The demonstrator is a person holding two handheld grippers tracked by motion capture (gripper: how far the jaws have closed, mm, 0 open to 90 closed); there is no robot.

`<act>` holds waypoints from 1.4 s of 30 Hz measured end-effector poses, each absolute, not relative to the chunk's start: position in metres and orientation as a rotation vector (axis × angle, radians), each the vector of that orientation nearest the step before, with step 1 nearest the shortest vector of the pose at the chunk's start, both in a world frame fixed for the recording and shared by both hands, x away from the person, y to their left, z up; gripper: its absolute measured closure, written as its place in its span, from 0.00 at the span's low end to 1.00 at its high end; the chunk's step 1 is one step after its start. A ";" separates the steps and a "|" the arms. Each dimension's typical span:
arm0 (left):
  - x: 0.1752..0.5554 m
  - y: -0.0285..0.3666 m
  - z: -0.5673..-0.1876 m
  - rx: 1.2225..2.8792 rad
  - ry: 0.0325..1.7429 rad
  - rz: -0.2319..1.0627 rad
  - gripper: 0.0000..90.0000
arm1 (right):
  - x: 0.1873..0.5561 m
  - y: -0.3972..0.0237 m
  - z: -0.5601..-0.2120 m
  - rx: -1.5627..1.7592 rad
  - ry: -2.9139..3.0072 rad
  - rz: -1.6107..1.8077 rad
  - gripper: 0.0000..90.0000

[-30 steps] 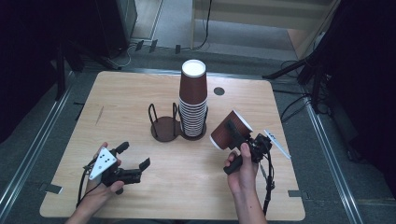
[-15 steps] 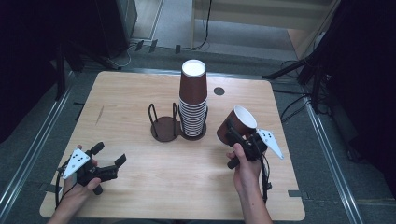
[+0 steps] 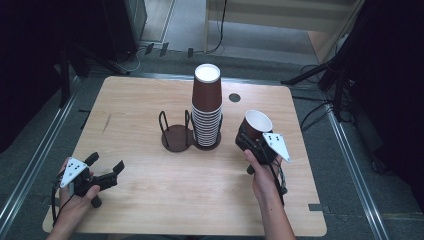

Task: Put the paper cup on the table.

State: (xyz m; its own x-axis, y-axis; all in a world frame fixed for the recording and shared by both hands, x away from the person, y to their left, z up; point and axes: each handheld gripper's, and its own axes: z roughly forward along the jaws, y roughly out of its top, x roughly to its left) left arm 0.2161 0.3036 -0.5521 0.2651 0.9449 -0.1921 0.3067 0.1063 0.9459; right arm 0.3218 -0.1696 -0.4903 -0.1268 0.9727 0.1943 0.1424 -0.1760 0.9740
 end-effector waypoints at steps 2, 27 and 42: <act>0.216 0.304 -0.552 1.426 1.254 0.723 0.00 | 0.326 -0.171 -0.492 1.352 1.320 1.369 0.13; 0.213 0.303 -0.552 1.436 1.263 0.744 0.00 | 0.369 -0.188 -0.521 1.259 1.281 1.171 0.13; 0.214 0.305 -0.552 1.432 1.270 0.733 0.00 | 0.388 -0.187 -0.533 1.267 1.305 1.108 0.12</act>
